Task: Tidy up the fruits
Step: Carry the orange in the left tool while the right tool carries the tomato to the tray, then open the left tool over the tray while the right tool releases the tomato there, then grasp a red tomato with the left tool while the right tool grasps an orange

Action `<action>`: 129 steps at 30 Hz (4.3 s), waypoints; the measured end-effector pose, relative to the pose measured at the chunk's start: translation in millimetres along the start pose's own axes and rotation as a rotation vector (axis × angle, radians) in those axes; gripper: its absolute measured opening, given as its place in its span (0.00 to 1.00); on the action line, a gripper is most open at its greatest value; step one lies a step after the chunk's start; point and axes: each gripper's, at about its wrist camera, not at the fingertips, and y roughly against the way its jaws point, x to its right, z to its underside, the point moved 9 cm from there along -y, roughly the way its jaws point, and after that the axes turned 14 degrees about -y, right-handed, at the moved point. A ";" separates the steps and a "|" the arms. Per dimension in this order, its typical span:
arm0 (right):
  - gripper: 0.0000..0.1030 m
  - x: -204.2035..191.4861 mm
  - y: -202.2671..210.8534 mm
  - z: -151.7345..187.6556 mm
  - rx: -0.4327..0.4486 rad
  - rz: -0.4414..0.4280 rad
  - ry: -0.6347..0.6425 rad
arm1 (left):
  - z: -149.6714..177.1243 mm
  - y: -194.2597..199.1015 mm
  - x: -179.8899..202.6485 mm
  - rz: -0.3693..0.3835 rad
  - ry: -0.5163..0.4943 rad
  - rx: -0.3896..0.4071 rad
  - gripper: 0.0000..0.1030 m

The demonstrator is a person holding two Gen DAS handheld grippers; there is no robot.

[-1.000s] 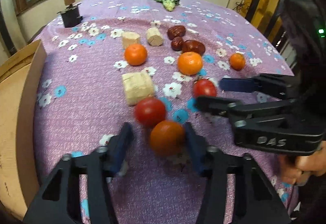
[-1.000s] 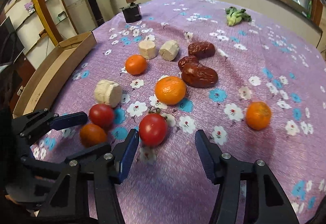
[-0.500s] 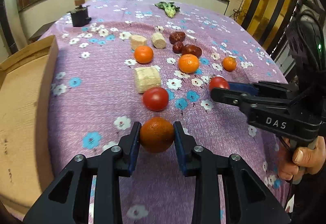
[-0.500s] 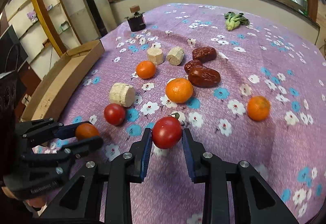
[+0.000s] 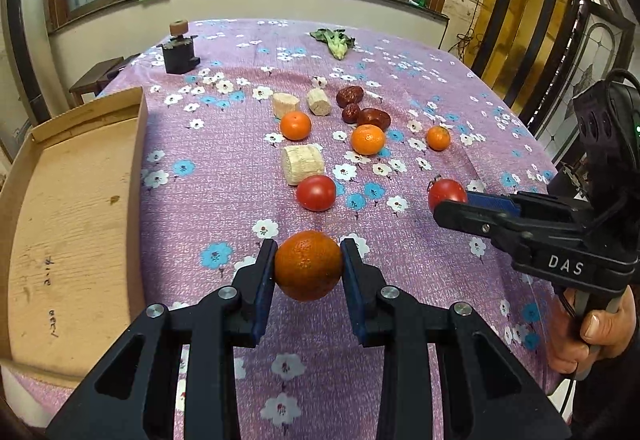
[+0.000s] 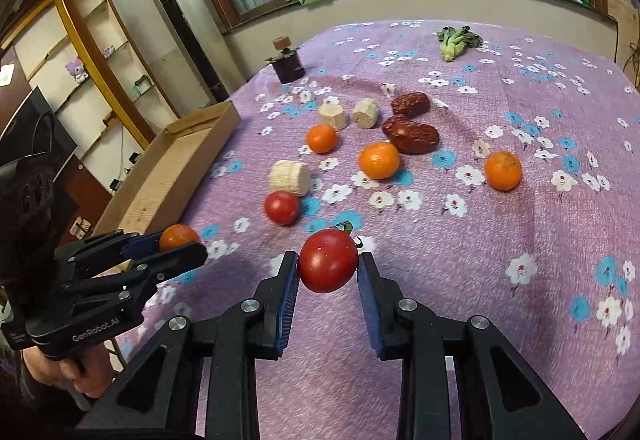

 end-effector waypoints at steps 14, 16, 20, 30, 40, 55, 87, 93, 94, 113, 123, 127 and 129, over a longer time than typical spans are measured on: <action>0.29 -53.0 -2.4 18.1 -0.020 -0.064 0.077 | 17.3 22.0 -30.8 -0.050 0.053 0.024 0.28; 0.29 -62.4 -4.5 19.8 -0.025 -0.072 0.092 | 20.6 25.2 -38.5 -0.059 0.066 0.026 0.28; 0.29 -81.1 -9.9 21.9 -0.036 -0.091 0.121 | 27.5 32.5 -56.0 -0.081 0.094 0.032 0.28; 0.29 -153.4 -29.1 30.2 -0.078 -0.166 0.236 | 50.5 61.7 -128.5 -0.186 0.202 0.049 0.28; 0.29 -240.5 -77.0 58.8 -0.172 -0.233 0.395 | 80.7 70.5 -188.8 -0.275 0.310 0.025 0.28; 0.30 -251.5 -140.9 84.3 -0.316 -0.159 0.463 | 116.7 40.1 -208.0 -0.275 0.347 -0.092 0.29; 0.66 -39.5 2.1 -1.8 0.006 -0.200 -0.143 | 33.1 39.4 -83.9 -0.150 0.144 -0.016 0.57; 0.67 2.9 25.4 -5.9 0.069 -0.097 -0.132 | 14.3 21.7 -40.2 -0.080 0.076 -0.027 0.57; 0.67 6.5 28.6 -5.5 0.076 -0.089 -0.131 | 11.0 17.8 -33.0 -0.069 0.064 -0.031 0.57; 0.62 65.1 24.2 -21.3 0.127 0.069 -0.110 | -13.1 -34.7 8.4 0.015 0.028 -0.065 0.57; 0.61 89.3 -6.8 -64.8 0.126 0.167 -0.069 | -25.4 -80.6 5.0 0.043 0.069 -0.111 0.57; 0.53 105.2 -23.6 -77.8 0.121 0.249 -0.053 | -26.9 -89.1 5.9 0.043 0.061 -0.107 0.48; 0.50 112.7 -32.4 -82.2 0.113 0.281 -0.054 | -28.2 -90.1 5.8 0.035 0.050 -0.101 0.45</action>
